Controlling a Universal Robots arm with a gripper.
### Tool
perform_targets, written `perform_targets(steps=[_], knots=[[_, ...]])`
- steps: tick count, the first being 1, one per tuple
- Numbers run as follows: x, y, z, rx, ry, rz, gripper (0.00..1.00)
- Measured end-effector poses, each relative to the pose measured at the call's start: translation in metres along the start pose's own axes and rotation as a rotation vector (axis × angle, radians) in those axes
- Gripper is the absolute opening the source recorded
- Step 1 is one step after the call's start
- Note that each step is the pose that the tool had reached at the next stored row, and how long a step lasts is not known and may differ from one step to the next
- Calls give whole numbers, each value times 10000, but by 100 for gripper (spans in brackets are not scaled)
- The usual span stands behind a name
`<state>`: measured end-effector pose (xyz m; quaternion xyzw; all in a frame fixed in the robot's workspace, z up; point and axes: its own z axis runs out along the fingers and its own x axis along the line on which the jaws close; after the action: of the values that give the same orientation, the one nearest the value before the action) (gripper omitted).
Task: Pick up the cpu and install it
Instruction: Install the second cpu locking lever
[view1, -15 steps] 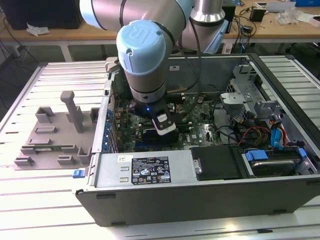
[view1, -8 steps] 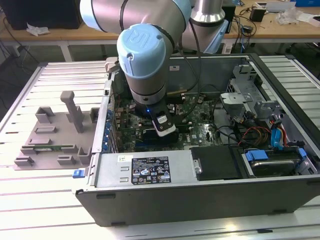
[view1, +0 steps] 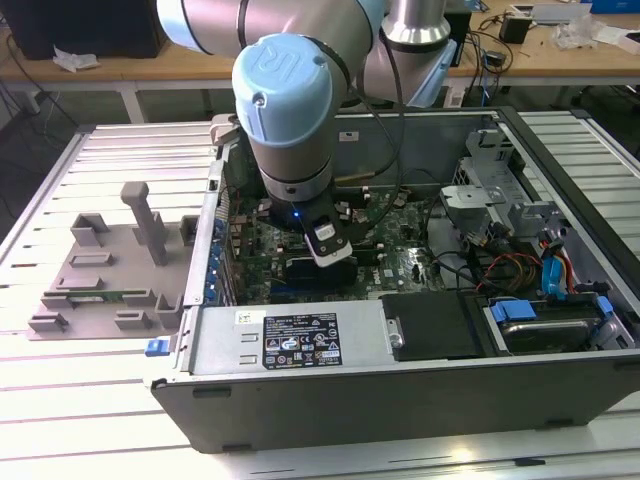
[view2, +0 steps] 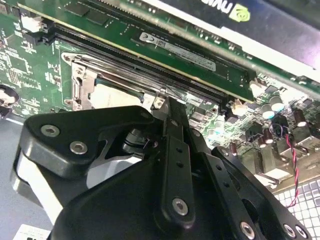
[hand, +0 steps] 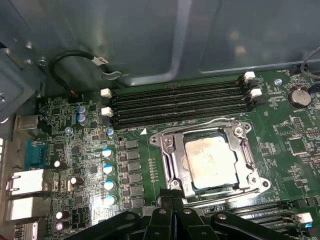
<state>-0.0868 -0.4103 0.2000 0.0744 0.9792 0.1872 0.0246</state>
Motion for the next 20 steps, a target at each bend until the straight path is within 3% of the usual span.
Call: perform_targets(steps=[10, 16, 20], knots=[[8, -6, 75, -164, 23, 12, 11], [8, -7, 78, -79, 11, 6, 11], [8, -7, 79, -75, 10, 5, 11]])
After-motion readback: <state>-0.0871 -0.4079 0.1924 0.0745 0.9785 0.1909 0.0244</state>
